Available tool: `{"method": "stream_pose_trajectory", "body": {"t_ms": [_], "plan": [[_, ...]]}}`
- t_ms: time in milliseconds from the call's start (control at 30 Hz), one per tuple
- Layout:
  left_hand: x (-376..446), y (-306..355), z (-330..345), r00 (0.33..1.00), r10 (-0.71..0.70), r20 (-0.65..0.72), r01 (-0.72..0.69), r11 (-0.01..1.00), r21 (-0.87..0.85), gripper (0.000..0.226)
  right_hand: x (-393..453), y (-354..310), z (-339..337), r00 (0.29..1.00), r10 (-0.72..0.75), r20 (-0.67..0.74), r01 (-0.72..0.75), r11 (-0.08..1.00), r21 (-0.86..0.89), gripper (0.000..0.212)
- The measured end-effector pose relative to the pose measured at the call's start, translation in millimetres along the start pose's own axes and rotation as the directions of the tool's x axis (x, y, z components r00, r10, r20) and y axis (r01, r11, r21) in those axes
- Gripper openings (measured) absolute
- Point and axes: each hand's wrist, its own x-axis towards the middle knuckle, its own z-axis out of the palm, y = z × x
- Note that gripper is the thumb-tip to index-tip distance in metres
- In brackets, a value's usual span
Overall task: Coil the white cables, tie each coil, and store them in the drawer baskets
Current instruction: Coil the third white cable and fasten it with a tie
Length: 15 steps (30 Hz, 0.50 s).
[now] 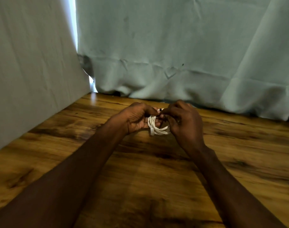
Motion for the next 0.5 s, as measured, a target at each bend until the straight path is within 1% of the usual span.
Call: {"method": "stream_pose_trajectory", "body": {"t_ms": [67, 133, 200, 233, 300, 333, 367, 400, 467, 500], "plan": [[3, -5, 0, 0.995, 0.072, -0.063, -0.064, 0.991, 0.116, 0.02, -1, 2, 5, 0.994, 0.086, -0.063, -0.078, 0.99, 0.118, 0.017], [5, -10, 4, 0.978, 0.188, -0.087, -0.157, 0.948, 0.277, 0.022, -1, 5, 8, 0.981, 0.172, -0.086, -0.154, 0.97, 0.186, 0.012], [5, -16, 9, 0.954, 0.297, -0.032, -0.253, 0.861, 0.442, 0.023, 1, 5, 7, 0.956, 0.275, -0.098, -0.24, 0.932, 0.271, 0.008], [5, -17, 11, 0.944, 0.329, -0.002, -0.285, 0.819, 0.498, 0.022, 2, 4, 6, 0.94, 0.326, -0.105, -0.279, 0.906, 0.317, 0.007], [5, -18, 12, 0.933, 0.356, 0.047, -0.32, 0.766, 0.558, 0.026, 3, 3, 4, 0.901, 0.426, -0.088, -0.361, 0.845, 0.393, 0.008], [4, -18, 12, 0.931, 0.358, 0.078, -0.335, 0.747, 0.575, 0.029, 3, 3, 4, 0.876, 0.48, -0.058, -0.412, 0.804, 0.429, 0.008], [3, -18, 13, 0.927, 0.356, 0.118, -0.355, 0.729, 0.585, 0.031, 4, 4, 3, 0.845, 0.535, -0.008, -0.468, 0.746, 0.473, 0.008], [2, -18, 12, 0.922, 0.352, 0.162, -0.376, 0.714, 0.59, 0.032, 5, 6, 2, 0.804, 0.592, 0.056, -0.526, 0.664, 0.531, 0.007], [0, -19, 11, 0.908, 0.346, 0.235, -0.417, 0.692, 0.59, 0.03, 5, 6, -1, 0.724, 0.658, 0.207, -0.596, 0.447, 0.667, 0.004], [-1, -19, 11, 0.898, 0.351, 0.264, -0.438, 0.681, 0.587, 0.028, 5, 6, -2, 0.697, 0.665, 0.268, -0.611, 0.354, 0.708, 0.004]]}}
